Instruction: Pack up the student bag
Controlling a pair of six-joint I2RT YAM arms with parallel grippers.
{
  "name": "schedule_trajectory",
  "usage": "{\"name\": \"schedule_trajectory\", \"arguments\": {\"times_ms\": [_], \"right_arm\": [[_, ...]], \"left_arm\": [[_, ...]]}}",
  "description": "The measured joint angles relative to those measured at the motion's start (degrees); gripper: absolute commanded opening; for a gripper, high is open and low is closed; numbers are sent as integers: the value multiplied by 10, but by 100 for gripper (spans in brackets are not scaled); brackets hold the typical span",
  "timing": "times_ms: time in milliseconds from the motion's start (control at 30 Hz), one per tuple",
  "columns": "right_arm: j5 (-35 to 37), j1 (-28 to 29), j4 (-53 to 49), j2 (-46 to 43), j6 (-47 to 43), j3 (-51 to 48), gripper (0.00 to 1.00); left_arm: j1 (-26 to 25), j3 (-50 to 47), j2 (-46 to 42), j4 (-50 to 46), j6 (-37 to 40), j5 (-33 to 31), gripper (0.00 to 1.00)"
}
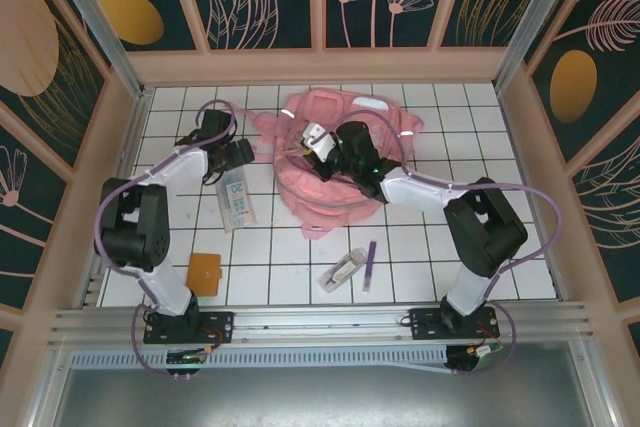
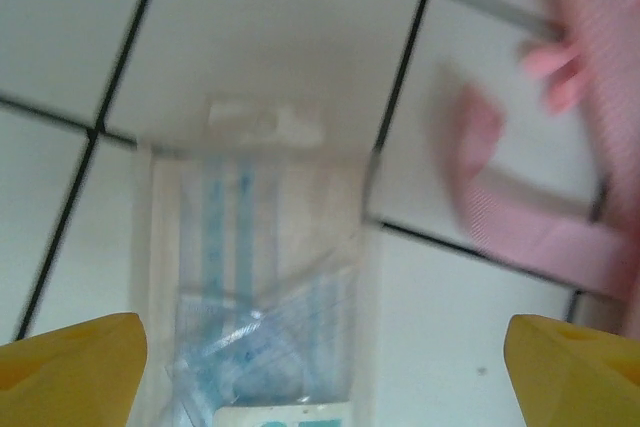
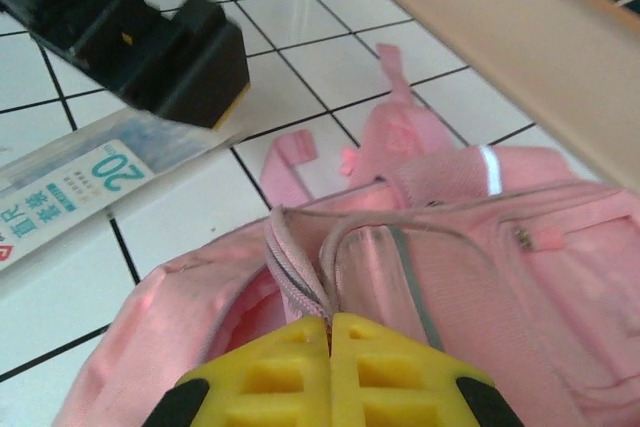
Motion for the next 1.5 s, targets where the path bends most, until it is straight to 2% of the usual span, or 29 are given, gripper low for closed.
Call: {"name": "schedule_trajectory", "arguments": {"times_ms": [67,233,333,533,667,833,1033,1100,1200,1267,1500], "right_arm": [[-15,0,-13,6,9,10,10],[-33,0,-22,7,26,10,37],[-43,0,-24,3,36,10,46],[-113,2,-12,-29,39,11,48],[-159,5,27,-37,84,15,52],[-211,-6,45,-15,224,59,51],[-249,-46,96,85,485,151,49],[-254,-49,105,116,546,162,49],[-252,-45,63,157,592,196,49],[-255,-41,8,178,584,235,50],[-269,-28,-245,250,390,423,55]], "left_arm": [[0,-3,17,-13,-14,15,91],[1,-12,20,-32,-35,26,95],[1,-18,25,-33,-43,35,92],[4,-20,34,-34,-49,29,78],[6,-27,30,-30,-50,26,70],[12,-57,10,4,-59,43,61],[36,-100,-17,70,-95,109,56],[41,-110,-23,88,-108,137,53],[51,-120,-27,110,-131,188,52],[56,-127,-30,126,-151,226,51],[54,-141,-44,158,-219,334,49]]}}
